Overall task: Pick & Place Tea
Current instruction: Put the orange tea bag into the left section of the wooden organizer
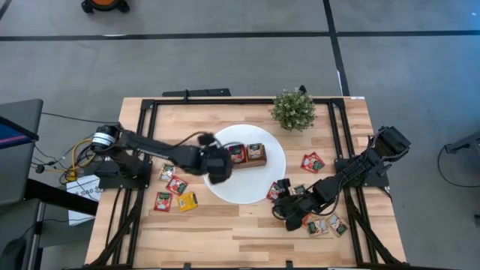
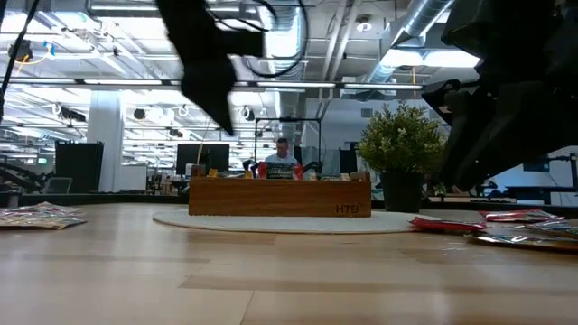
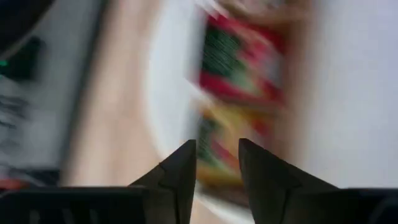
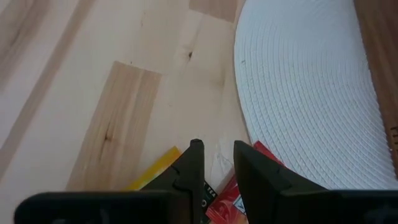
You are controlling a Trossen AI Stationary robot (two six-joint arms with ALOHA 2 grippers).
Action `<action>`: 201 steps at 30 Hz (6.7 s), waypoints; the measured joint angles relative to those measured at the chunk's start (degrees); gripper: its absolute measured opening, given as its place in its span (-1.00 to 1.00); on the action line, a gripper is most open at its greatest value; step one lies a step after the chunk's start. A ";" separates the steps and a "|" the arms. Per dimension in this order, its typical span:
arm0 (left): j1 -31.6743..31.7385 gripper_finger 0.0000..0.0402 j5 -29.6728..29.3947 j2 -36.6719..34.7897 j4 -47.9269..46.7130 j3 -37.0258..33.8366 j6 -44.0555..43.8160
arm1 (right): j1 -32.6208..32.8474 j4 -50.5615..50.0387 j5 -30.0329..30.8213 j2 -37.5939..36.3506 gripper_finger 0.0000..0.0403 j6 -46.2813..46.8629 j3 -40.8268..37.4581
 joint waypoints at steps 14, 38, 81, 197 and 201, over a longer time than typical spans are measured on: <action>-27.32 -0.56 14.17 -0.33 -12.63 -6.14 -41.21 | 0.07 3.02 -0.25 0.00 -0.62 0.06 0.00; -33.39 0.05 13.12 8.28 -7.23 -11.38 -44.43 | -1.88 5.57 -0.44 0.00 -0.62 -1.58 0.00; -32.05 -1.00 -7.57 7.86 28.53 -6.19 -19.90 | -2.77 20.41 -1.29 3.16 -0.59 -1.63 -0.01; -30.64 -1.00 -20.02 12.36 43.52 -7.43 -5.44 | -8.48 35.87 -16.55 21.13 -0.37 5.05 9.51; -30.62 -1.00 -20.23 12.36 43.74 -7.41 -5.56 | -8.48 38.00 -14.20 21.45 -0.54 4.92 9.53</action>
